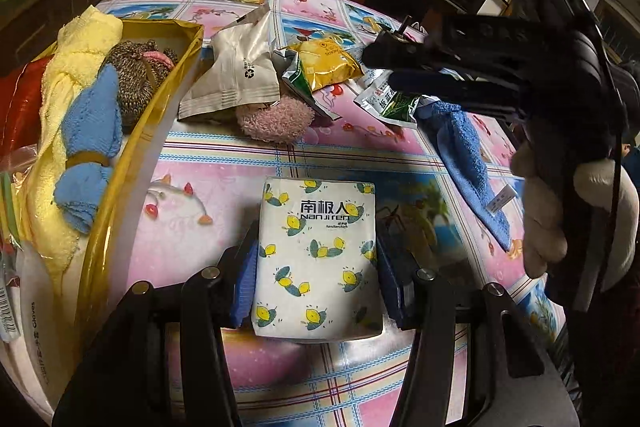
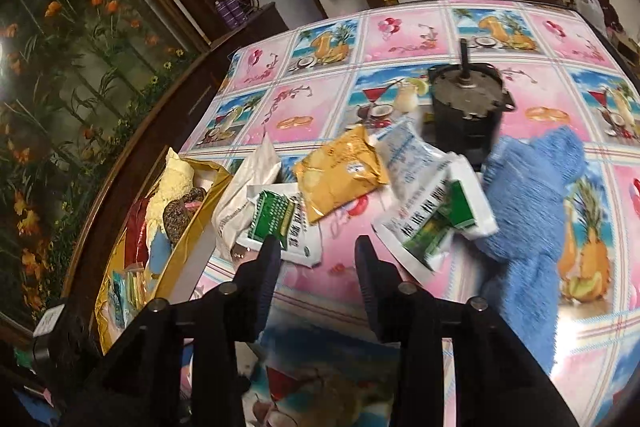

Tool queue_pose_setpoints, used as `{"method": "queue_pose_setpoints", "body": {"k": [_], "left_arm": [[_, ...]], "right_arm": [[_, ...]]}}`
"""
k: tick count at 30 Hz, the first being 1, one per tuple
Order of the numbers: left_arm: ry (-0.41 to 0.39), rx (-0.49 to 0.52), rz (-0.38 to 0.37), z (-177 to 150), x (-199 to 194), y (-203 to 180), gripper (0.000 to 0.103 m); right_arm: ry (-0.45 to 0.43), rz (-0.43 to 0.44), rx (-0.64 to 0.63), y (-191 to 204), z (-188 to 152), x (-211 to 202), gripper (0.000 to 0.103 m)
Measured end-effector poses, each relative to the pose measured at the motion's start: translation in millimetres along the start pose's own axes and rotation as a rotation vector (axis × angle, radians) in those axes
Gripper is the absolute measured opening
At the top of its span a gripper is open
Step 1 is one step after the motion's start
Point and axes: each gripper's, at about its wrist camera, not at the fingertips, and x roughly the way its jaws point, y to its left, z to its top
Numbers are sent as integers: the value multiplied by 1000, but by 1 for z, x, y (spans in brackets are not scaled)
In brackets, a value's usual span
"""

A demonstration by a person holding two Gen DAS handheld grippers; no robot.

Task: Organize soft objects
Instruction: 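Grasp the white lemon-print tissue pack with the left tool while the right tool grasps the white plastic bag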

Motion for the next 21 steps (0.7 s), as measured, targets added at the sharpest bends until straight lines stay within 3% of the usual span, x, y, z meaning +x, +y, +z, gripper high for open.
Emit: {"method": "queue_pose_setpoints", "body": {"k": [4,10,15,17,18,21], "left_arm": [[0,3,-13,-1,-1,-1,52],[0,-6,-27,-2,-1,0,52],[0,-4,-24,-1,0,-1,52],[0,-8,-28,-1,0,0,52],[-1,-11,-30,-1,0,0,52],[-4,-17,-32,-1,0,1,52]], "right_arm": [[13,-15,-93,33,8,19,42],[6,-141,-176,55,15,43,43],[-23,-122,-259,78,22,52,43],[-30,-125,-306,88,25,59,50],[-16,-143,-327,92,25,66,56],[66,-196,-406,100,23,92,56]]}}
